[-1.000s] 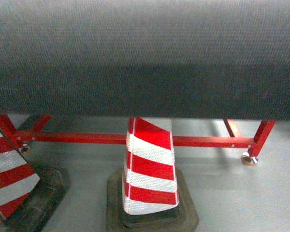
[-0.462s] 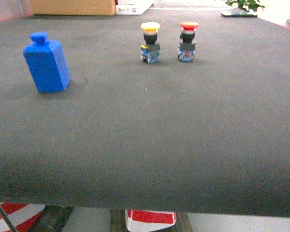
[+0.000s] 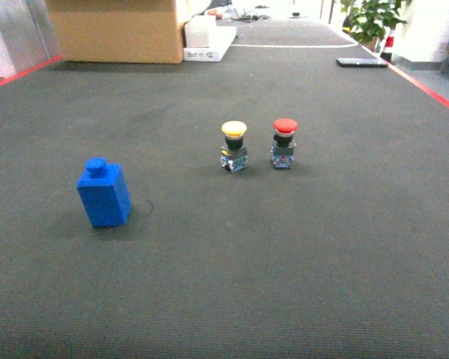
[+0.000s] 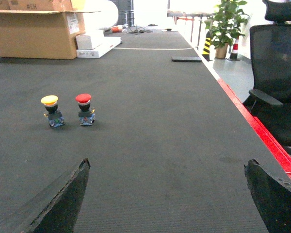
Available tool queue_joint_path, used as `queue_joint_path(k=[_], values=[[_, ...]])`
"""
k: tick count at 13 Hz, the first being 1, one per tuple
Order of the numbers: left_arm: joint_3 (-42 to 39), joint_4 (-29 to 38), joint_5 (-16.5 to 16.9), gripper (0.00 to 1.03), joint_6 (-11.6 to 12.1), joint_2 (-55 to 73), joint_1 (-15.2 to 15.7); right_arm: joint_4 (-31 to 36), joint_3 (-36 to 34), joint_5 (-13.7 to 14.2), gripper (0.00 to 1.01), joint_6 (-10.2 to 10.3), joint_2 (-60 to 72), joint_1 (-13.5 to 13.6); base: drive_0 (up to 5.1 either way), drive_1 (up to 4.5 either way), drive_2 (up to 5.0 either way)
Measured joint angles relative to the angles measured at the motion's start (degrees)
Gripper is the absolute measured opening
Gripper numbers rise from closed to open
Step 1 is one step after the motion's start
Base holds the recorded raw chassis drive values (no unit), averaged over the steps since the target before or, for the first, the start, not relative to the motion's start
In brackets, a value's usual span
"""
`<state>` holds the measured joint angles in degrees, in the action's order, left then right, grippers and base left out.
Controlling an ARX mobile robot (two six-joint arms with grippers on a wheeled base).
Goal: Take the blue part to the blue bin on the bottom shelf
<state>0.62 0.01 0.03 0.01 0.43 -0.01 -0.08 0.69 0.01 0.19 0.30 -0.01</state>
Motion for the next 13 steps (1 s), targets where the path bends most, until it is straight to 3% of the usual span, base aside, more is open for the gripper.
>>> queue_joint_path(k=[9, 10, 11, 12, 13], values=[[0.0, -0.2, 0.0, 0.98, 0.0, 0.0, 0.0, -0.2, 0.0, 0.0, 0.98, 0.0, 0.0, 0.0, 0.0, 0.00, 0.0], [1.0, -4.1, -2.4, 0.98, -1.0, 1.0, -0.8, -0.2, 0.0, 0.0, 0.98, 0.0, 0.0, 0.0, 0.0, 0.00, 0.0], [3.0, -6.7, -6.7, 0.98, -4.0, 6.9, -2.3, -0.2, 0.0, 0.0, 0.98, 0.0, 0.0, 0.0, 0.0, 0.00, 0.0], [3.8, 2.6, -7.3, 0.98, -6.1, 19.3, -1.5, -0.2, 0.0, 0.0, 0.98, 0.0, 0.0, 0.0, 0.0, 0.00, 0.0], [5.6, 12.3, -6.1, 0.98, -5.7, 29.7, -3.0, -0.2, 0.0, 0.0, 0.98, 0.0, 0.0, 0.0, 0.0, 0.00, 0.0]])
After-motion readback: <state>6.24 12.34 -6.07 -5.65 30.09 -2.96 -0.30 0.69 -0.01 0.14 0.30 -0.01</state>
